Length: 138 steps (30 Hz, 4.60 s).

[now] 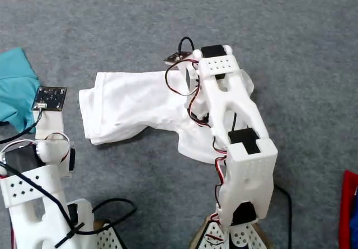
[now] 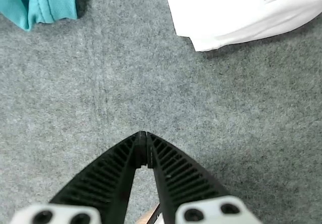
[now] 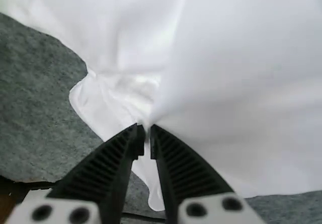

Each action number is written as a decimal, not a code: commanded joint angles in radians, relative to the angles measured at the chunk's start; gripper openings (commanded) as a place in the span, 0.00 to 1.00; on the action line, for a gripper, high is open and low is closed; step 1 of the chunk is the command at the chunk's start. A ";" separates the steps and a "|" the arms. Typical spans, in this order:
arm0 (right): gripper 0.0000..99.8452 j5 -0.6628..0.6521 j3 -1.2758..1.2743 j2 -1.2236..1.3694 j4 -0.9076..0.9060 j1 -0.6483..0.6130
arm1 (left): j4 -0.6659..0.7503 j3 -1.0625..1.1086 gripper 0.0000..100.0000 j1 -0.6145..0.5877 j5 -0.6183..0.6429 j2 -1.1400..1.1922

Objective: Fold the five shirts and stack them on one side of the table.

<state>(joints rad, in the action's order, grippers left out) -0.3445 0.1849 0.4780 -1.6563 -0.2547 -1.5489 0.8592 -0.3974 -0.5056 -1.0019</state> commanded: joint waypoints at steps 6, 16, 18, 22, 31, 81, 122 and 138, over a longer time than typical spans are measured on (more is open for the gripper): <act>0.04 -0.043 0.081 -0.084 -0.074 0.007 | 0.003 0.000 0.02 -0.008 -0.005 -0.012; 0.23 -0.044 0.070 -0.150 -0.077 -0.007 | 0.002 0.000 0.02 -0.009 -0.005 -0.012; 0.19 -0.041 0.070 -0.148 -0.075 -0.027 | 0.002 -0.002 0.02 -0.009 -0.003 -0.012; 0.07 -0.040 0.059 -0.119 -0.038 -0.051 | 0.002 -0.009 0.02 -0.009 -0.003 -0.012; 0.16 -0.041 0.061 0.007 -0.011 -0.047 | -0.032 -0.011 0.02 -0.009 -0.003 -0.012; 0.05 -0.038 0.053 -0.015 -0.031 -0.064 | -0.031 -0.011 0.02 -0.057 -0.006 -0.012; 0.06 -0.060 -0.404 -0.648 -0.080 -0.246 | -0.043 -0.101 0.02 -0.120 -0.003 -0.012; 0.05 -0.249 -0.409 -0.963 -0.112 -0.039 | -0.046 -0.167 0.02 -0.258 -0.006 -0.013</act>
<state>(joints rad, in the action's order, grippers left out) -0.5838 -0.2217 -0.4166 -1.7515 -0.3406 -1.5873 0.7411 -0.6414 -0.5056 -1.0019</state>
